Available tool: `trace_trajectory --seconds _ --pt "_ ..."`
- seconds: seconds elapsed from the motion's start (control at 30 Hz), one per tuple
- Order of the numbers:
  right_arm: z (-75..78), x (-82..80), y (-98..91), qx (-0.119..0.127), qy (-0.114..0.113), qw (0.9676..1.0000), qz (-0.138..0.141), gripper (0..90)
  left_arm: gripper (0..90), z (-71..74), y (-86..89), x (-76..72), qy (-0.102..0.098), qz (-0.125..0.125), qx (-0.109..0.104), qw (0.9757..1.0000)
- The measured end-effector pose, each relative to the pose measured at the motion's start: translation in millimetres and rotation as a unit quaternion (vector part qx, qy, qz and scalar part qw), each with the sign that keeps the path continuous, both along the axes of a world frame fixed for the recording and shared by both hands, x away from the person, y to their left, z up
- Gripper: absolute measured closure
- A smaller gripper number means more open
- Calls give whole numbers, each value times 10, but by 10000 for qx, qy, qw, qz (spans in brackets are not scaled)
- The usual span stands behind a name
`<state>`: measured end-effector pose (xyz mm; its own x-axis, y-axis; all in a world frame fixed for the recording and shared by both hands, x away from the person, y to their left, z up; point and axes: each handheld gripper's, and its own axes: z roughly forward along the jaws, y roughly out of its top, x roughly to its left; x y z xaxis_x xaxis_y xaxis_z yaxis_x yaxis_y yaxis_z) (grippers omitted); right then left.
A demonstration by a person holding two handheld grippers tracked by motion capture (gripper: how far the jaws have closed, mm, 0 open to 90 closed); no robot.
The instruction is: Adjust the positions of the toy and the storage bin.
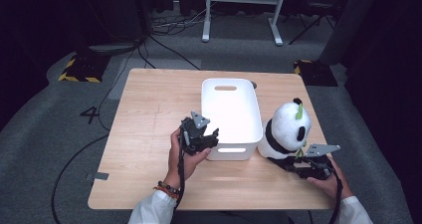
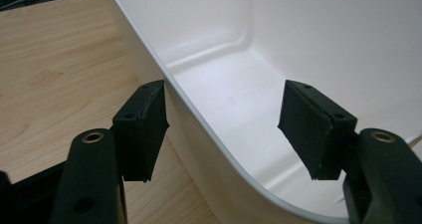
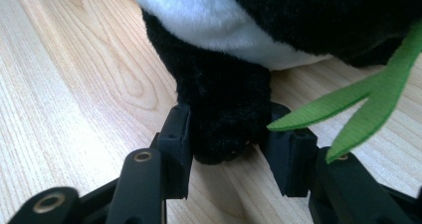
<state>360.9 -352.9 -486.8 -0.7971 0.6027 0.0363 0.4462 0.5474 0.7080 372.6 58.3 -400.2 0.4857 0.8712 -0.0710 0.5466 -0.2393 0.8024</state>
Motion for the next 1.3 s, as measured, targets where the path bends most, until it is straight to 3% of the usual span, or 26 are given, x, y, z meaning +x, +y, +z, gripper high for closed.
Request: trace_trajectory --seconds 0.1,0.27,0.43,0.57,0.77,1.1,1.3 --pt "1 -9 -6 3 -6 10000 -29 564 320 17 18 10 -45 -98 -77 9999" --pt "12 -38 -13 27 -91 9999 -109 514 224 120 60 -36 -317 -269 -264 9988" --pt "46 -91 -40 90 -171 9997 -166 493 172 258 151 -124 -639 -505 -457 9956" --pt "81 -121 -72 157 -198 9995 -203 453 163 329 267 -178 -813 -535 -360 9946" --pt "111 -155 -85 144 -270 9992 -263 393 163 316 485 -239 -845 -531 -236 9947" --pt "166 -206 -133 163 -415 9975 -549 243 158 96 734 -296 -718 -543 117 9959" --pt "230 -243 -145 201 -516 9957 -739 205 158 -111 849 -305 -552 -551 501 9957"
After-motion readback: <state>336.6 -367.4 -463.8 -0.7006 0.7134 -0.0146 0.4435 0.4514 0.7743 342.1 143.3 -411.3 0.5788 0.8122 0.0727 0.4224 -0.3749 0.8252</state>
